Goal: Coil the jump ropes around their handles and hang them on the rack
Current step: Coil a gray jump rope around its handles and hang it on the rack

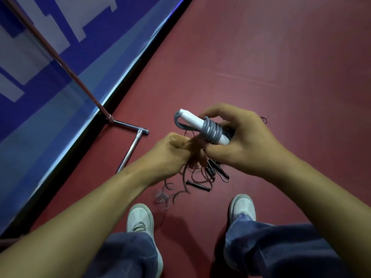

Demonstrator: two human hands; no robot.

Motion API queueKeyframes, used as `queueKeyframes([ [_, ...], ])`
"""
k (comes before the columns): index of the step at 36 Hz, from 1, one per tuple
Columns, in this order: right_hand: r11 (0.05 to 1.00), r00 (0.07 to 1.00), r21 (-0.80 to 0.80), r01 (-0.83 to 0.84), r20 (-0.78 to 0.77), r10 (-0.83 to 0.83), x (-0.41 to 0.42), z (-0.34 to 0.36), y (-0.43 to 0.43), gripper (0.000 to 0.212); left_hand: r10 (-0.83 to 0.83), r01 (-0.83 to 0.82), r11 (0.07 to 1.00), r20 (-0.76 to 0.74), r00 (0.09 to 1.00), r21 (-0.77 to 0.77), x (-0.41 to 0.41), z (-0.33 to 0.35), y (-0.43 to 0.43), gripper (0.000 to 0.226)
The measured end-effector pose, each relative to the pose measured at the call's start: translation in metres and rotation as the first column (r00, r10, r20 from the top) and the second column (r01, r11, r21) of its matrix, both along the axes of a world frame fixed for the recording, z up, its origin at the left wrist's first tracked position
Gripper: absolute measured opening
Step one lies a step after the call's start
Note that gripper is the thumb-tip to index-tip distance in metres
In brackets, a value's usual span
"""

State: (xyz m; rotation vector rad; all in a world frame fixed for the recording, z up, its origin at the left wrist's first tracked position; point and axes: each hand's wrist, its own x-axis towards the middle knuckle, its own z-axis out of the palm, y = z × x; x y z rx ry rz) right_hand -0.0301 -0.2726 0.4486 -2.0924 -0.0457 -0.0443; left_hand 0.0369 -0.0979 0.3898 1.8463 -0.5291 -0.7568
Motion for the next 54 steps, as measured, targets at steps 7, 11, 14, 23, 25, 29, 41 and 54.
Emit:
queueKeyframes([
  [7, 0.981, 0.998, -0.196, -0.003, -0.063, -0.010, 0.006, -0.010, -0.005, 0.032, -0.056, 0.043, 0.995, -0.135, 0.989, -0.094, 0.002, 0.006, 0.006, 0.025],
  [11, 0.988, 0.998, -0.150, 0.031, -0.056, -0.040, 0.010, -0.008, -0.006, 0.028, -0.025, 0.009, 0.992, -0.123, 0.992, -0.129, 0.007, 0.013, 0.006, 0.023],
  [14, 0.989, 0.996, -0.128, 0.069, -0.046, -0.075, 0.014, -0.006, -0.008, 0.026, -0.017, 0.013, 0.997, -0.056, 0.998, -0.070, 0.008, 0.013, 0.003, 0.022],
  [23, 0.924, 0.985, -0.347, 0.160, -0.011, -0.175, 0.021, -0.019, -0.021, 0.024, 0.036, -0.034, 0.999, -0.068, 0.997, 0.038, 0.009, 0.011, 0.001, 0.043],
  [25, 0.891, 0.986, -0.431, 0.142, -0.015, -0.164, 0.022, -0.025, -0.016, 0.025, 0.068, -0.068, 0.998, -0.075, 0.995, 0.013, 0.008, 0.010, -0.003, 0.042],
  [29, 0.874, 0.992, -0.478, 0.094, -0.031, -0.124, 0.025, -0.031, -0.013, 0.028, 0.091, -0.093, 0.995, -0.103, 0.991, -0.017, 0.002, 0.016, -0.009, 0.056],
  [41, 0.930, 0.999, -0.366, -0.037, -0.043, 0.023, 0.021, -0.020, -0.001, 0.028, -0.029, -0.083, 0.955, -0.367, 0.930, -0.285, 0.005, 0.013, -0.007, 0.032],
  [54, 0.976, 0.998, -0.215, -0.046, -0.049, 0.037, 0.018, -0.011, -0.011, 0.030, 0.062, -0.097, 0.975, -0.174, 0.983, -0.200, 0.002, 0.013, -0.022, 0.084],
])
